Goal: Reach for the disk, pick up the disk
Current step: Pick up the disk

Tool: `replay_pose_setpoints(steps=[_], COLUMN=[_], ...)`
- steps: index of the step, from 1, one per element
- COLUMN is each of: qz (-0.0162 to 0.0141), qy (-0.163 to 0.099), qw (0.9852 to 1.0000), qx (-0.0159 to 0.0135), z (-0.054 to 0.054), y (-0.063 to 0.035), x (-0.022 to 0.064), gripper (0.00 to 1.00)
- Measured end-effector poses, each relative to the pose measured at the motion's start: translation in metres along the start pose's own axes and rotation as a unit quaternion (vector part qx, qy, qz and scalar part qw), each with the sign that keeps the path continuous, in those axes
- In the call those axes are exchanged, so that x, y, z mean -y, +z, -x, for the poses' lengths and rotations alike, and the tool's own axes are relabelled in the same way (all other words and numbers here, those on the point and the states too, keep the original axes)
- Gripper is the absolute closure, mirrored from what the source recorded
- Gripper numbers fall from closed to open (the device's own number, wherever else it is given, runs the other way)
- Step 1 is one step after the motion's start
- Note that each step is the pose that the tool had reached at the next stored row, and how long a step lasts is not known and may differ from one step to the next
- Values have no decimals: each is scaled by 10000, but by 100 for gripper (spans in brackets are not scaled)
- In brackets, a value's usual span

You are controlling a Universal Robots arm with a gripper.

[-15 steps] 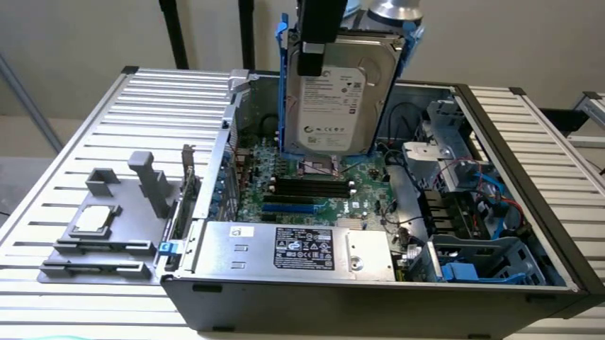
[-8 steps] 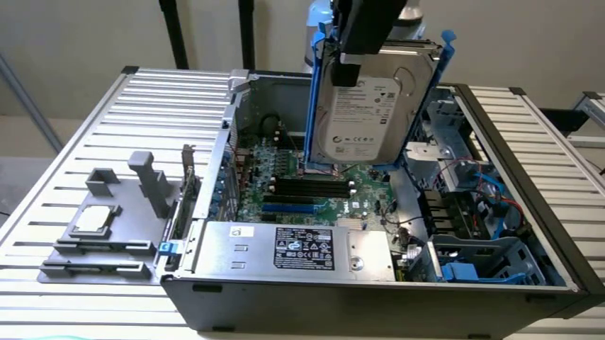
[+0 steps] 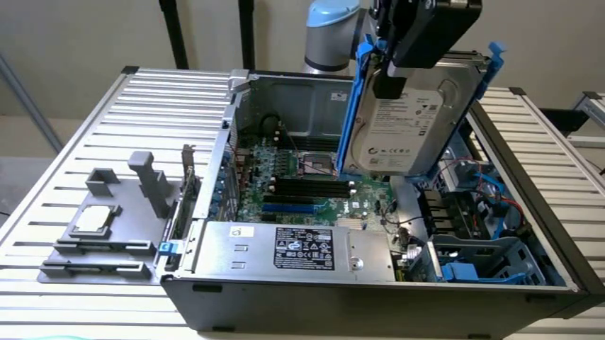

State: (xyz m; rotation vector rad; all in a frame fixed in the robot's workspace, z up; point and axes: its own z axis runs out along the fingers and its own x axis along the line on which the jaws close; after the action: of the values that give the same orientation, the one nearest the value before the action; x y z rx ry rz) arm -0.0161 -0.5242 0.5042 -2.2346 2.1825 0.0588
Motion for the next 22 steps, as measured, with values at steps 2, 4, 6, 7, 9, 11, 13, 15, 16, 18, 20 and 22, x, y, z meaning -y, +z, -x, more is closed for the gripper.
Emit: replay_pose_setpoints(steps=[2, 4, 6, 7, 9, 11, 13, 15, 16, 18, 20, 22], qz=[0, 0, 0, 0, 0, 1, 4, 11, 14, 23, 32, 46], qy=[0, 0, 0, 0, 0, 0, 0, 1, 1, 1, 1, 2], qw=[10000, 10000, 10000, 10000, 10000, 10000, 10000, 10000, 10000, 10000, 10000, 10000], qx=[0, 0, 0, 0, 0, 0, 0, 0, 0, 0, 1, 1], z=[-36, -71, -101, -117, -149, -185, -227, -273, -296, -345, -390, -433], y=[-2, -4, -6, -7, -9, -14, -23, -36, -44, -59, -71, -74], x=[88, 181, 269, 315, 406, 492, 566, 627, 655, 709, 757, 810], gripper=[67, 67, 67, 67, 67, 67, 67, 67, 67, 67, 67, 67])
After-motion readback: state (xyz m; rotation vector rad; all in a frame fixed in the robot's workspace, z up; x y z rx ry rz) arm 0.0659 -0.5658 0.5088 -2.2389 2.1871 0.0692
